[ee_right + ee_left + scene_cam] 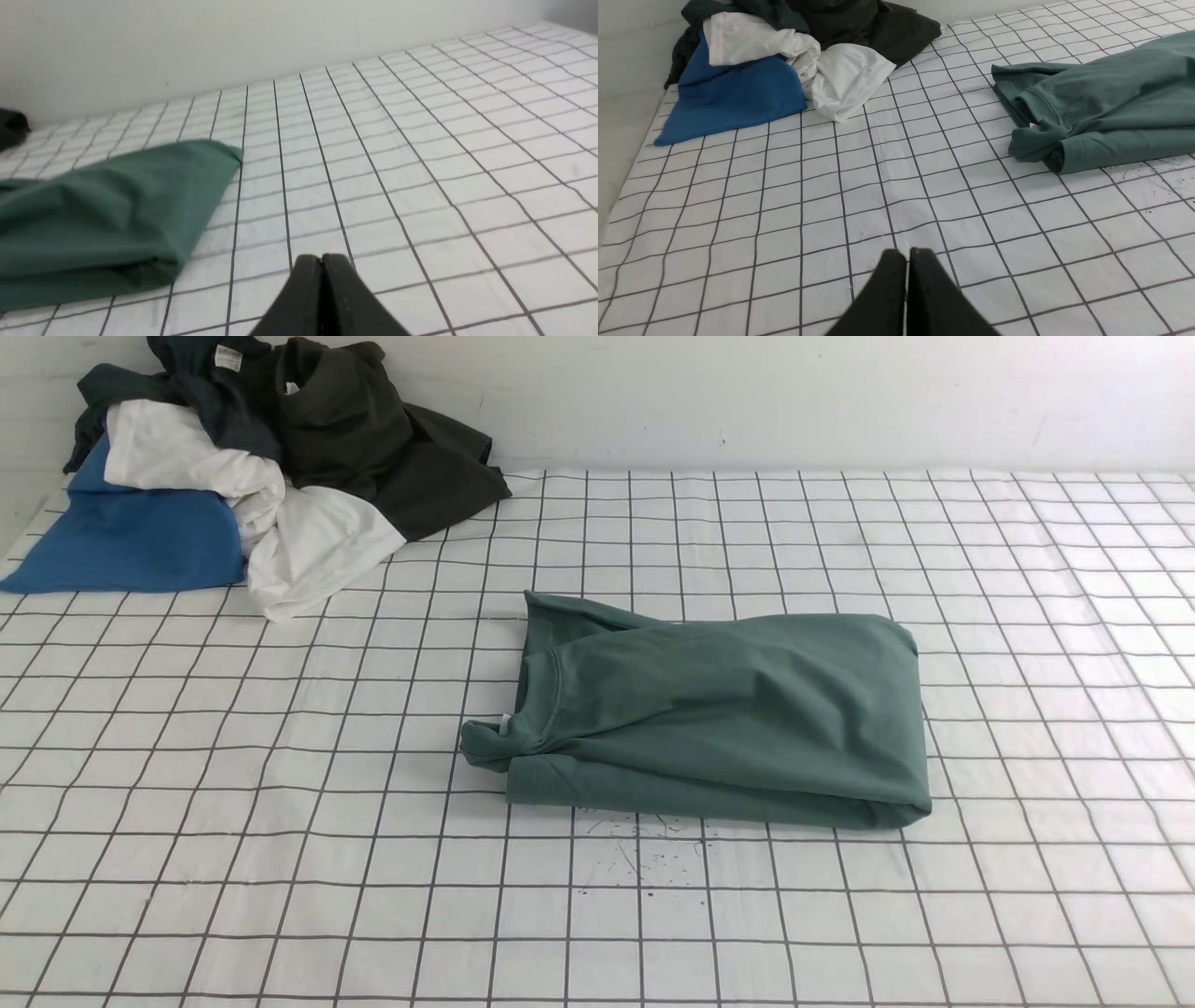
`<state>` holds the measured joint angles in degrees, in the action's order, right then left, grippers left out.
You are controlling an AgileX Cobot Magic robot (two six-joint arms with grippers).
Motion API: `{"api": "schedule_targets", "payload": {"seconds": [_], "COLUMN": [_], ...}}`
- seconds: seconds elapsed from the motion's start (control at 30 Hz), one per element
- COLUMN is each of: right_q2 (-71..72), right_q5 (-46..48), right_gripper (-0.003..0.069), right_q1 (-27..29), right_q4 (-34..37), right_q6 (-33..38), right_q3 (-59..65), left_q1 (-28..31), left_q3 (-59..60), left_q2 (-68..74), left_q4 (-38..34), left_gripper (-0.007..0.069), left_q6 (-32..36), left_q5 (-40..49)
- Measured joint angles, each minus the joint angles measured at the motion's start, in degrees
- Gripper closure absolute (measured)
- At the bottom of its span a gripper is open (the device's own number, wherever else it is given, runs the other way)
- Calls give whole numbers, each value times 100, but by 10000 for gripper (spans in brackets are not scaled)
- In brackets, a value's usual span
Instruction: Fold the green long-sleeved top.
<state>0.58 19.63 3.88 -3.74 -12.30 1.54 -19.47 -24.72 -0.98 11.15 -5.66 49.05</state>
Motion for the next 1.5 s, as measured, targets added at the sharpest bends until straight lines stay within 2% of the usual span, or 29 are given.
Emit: {"api": "schedule_targets", "payload": {"seconds": [0.03, 0.17, 0.47, 1.23, 1.37, 1.4, 1.5], "right_q2": [0, 0, 0, 0, 0, 0, 0], "right_q5": [35, 54, 71, 77, 82, 82, 82], "right_gripper": [673, 673, 673, 673, 673, 673, 673], "right_q1": [-38, -82, -82, -82, -82, -82, -82], "right_q4": [116, 315, 681, 703, 703, 703, 703], "right_q6": [329, 624, 629, 629, 629, 629, 629], "right_q3": [-5, -5, -10, -10, -10, -10, -11], "left_q1": [0, 0, 0, 0, 77, 228, 782], "left_q3": [0, 0, 0, 56, 535, 819, 1483], "left_q2": [0, 0, 0, 0, 0, 0, 0], "left_q4": [0, 0, 0, 29, 89, 43, -421], "left_gripper": [631, 631, 631, 631, 631, 631, 631], "left_q6": [0, 0, 0, 0, 6, 23, 256], "left_q5": [0, 7, 7, -84, -989, -1613, -2694]}}
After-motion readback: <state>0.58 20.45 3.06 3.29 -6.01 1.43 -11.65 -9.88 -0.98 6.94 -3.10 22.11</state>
